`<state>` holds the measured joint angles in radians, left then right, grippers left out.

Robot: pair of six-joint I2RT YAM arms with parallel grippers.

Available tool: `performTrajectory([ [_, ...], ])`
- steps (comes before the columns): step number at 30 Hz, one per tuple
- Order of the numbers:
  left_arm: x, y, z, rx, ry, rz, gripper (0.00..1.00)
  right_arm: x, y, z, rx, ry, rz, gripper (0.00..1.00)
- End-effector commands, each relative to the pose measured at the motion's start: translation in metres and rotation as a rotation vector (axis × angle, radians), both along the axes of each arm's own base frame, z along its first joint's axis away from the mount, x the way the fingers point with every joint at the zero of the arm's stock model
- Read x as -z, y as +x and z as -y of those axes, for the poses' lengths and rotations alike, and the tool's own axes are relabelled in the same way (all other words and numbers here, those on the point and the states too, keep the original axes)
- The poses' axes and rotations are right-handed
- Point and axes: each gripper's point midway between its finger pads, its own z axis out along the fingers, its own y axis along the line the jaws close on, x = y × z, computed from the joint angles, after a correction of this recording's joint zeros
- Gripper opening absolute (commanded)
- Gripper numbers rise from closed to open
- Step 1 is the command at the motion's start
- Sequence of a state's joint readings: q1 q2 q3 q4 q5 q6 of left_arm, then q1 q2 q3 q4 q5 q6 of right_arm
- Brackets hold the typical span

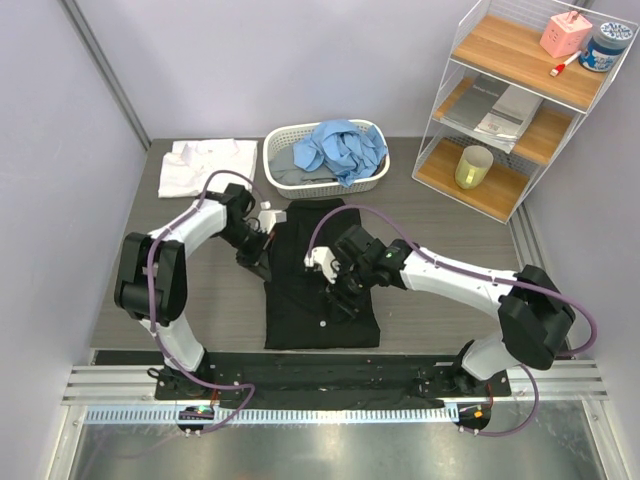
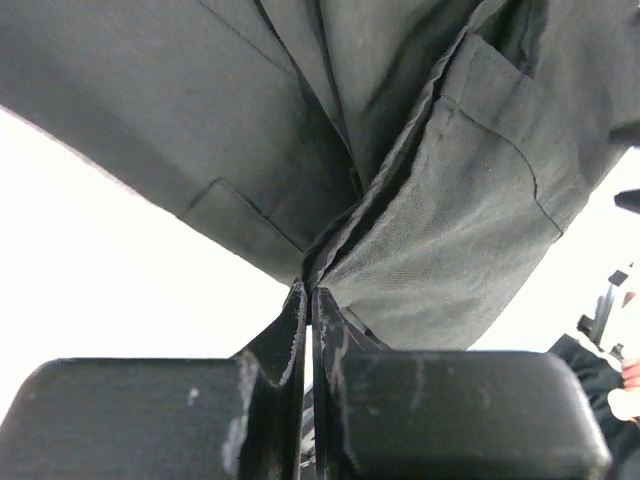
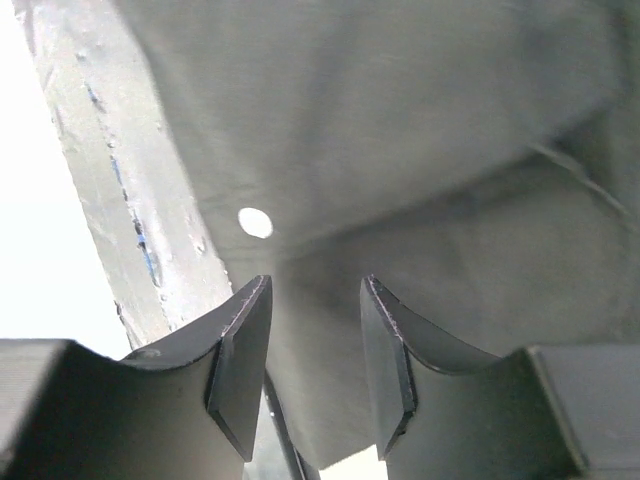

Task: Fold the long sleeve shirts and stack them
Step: Fold the shirt

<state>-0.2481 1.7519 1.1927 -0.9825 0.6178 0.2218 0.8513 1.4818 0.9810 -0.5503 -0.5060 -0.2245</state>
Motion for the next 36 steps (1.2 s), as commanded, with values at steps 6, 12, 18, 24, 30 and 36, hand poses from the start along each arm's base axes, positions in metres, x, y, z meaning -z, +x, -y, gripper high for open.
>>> performTrajectory([
  [6,0.019,0.031,-0.001,0.001,0.050,-0.019,0.02,0.002,0.012,-0.021,0.001,0.008,0.111,0.45],
  [12,0.030,0.039,0.001,-0.001,0.054,-0.016,0.10,-0.002,0.024,-0.013,0.077,-0.002,0.120,0.47],
  [18,0.013,0.034,-0.001,-0.005,0.011,0.020,0.34,-0.014,0.040,0.000,0.183,0.045,0.034,0.54],
  [24,-0.027,0.032,0.003,-0.045,-0.067,0.168,0.51,-0.008,0.095,0.038,0.396,0.034,-0.010,0.56],
  [30,-0.008,0.035,0.007,-0.091,-0.073,0.127,0.55,0.013,0.117,0.040,0.410,-0.020,0.012,0.58],
  [36,0.009,0.061,0.021,-0.160,-0.103,0.117,0.52,0.033,0.143,0.032,0.456,-0.030,0.044,0.55],
])
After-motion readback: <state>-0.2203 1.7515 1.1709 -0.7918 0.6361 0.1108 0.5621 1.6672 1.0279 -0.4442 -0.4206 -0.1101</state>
